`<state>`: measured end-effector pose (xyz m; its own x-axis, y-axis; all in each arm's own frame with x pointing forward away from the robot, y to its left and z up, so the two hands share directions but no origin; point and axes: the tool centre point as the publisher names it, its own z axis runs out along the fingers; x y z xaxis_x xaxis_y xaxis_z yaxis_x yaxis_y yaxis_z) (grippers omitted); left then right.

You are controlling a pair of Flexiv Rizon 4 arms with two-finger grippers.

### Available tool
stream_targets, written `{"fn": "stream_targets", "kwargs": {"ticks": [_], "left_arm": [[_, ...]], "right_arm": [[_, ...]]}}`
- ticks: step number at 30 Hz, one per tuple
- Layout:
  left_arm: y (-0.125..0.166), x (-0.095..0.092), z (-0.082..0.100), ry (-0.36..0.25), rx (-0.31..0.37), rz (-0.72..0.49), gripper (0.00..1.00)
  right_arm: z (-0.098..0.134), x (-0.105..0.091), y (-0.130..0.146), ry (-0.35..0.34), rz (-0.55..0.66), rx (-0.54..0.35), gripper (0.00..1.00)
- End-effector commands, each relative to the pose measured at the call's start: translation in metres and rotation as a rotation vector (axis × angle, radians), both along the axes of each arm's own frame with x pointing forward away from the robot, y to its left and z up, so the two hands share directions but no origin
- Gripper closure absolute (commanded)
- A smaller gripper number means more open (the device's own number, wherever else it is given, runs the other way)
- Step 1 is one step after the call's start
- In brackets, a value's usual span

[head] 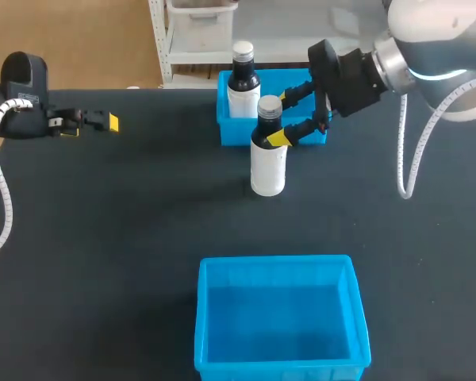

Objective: Pick up the bottle, and place it in the far bin if it is heavy, or in the near bin if it is light.

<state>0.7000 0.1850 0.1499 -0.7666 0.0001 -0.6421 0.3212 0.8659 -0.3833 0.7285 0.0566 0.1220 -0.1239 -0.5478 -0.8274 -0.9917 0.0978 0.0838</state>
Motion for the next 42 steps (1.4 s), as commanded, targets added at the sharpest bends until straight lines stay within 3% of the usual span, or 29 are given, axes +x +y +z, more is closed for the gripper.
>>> {"fn": "stream_targets", "kwargs": {"ticks": [1,28,29,32,34,37,40,42], "left_arm": [[0.0,0.0,0.0,0.0,0.0,0.0,0.0],[0.0,0.0,0.0,0.0,0.0,0.0,0.0],[0.0,0.0,0.0,0.0,0.0,0.0,0.0],[0.0,0.0,0.0,0.0,0.0,0.0,0.0],[0.0,0.0,0.0,0.0,0.0,0.0,0.0],[0.0,0.0,0.0,0.0,0.0,0.0,0.0],[0.0,0.0,0.0,0.0,0.0,0.0,0.0],[0.0,0.0,0.0,0.0,0.0,0.0,0.0]], "right_arm": [[-0.0014,0.0035,0.0028,0.006,0.006,0.001,0.0],[-0.0075,0.0045,0.0125,0.021,0.002,0.004,0.0],[-0.0078,0.005,0.0125,0.021,0.001,0.003,0.03],[-0.008,0.0064,0.0124,0.021,-0.002,0.003,0.33],[-0.0083,0.0071,0.0123,0.022,-0.004,0.002,0.46],[-0.0092,0.0082,0.0122,0.023,-0.006,0.0,0.58],[-0.0095,0.0089,0.0122,0.026,-0.006,0.001,0.76],[-0.0096,0.0093,0.0122,0.027,-0.007,0.002,1.0]]}}
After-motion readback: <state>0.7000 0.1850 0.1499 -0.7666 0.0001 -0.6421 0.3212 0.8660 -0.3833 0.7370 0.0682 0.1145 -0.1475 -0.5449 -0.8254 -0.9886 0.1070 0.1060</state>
